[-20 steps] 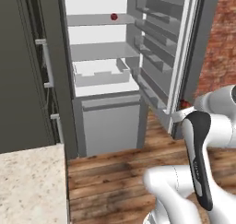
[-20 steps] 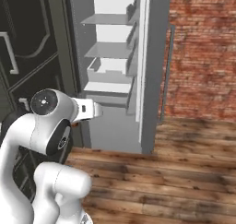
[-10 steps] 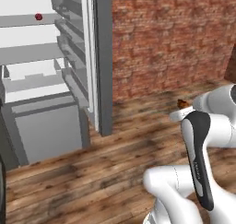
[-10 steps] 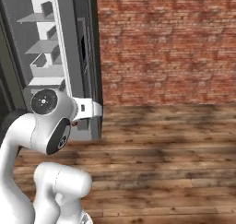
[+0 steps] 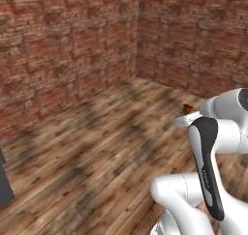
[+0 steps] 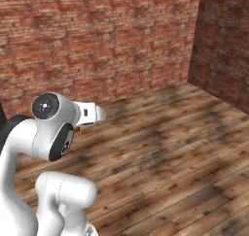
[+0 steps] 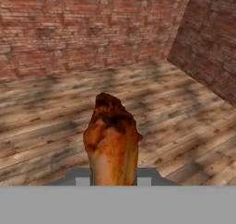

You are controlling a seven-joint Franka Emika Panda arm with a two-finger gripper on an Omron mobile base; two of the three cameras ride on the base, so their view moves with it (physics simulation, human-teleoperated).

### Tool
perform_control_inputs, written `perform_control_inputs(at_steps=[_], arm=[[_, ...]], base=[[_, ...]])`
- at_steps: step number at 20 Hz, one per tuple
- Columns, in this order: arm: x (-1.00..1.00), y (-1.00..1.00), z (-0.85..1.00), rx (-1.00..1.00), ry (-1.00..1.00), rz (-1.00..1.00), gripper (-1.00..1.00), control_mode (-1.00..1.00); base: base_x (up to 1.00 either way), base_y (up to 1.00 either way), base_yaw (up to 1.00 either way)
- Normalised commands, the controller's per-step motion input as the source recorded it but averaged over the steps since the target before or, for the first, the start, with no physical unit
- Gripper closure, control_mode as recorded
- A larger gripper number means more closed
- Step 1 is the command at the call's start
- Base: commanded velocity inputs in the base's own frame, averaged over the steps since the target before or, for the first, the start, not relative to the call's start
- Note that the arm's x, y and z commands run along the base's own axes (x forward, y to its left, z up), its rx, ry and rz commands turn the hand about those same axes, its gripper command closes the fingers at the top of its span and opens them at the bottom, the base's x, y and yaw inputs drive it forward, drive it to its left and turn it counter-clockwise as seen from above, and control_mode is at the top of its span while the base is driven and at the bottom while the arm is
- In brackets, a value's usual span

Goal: Take the cheese, chicken drumstick, and bell pepper from the fridge and place them on the plate on the dining counter to create an appetizer plate.

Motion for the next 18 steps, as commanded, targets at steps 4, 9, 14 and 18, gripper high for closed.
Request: perform_control_inputs(at_steps=[4, 9, 14, 18], arm=[[0.0, 0.0, 0.0, 0.0, 0.0, 0.0, 1.0, 1.0], [0.0, 0.0, 0.0, 0.0, 0.0, 0.0, 1.0, 1.0], [0.0, 0.0, 0.0, 0.0, 0.0, 0.0, 1.0, 1.0], [0.0, 0.0, 0.0, 0.0, 0.0, 0.0, 1.0, 1.0]], base=[[0.22, -0.85, -0.73], [0.2, -0.95, -0.69], [0.2, -1.0, -0.69], [0.33, -1.0, -0.64]])
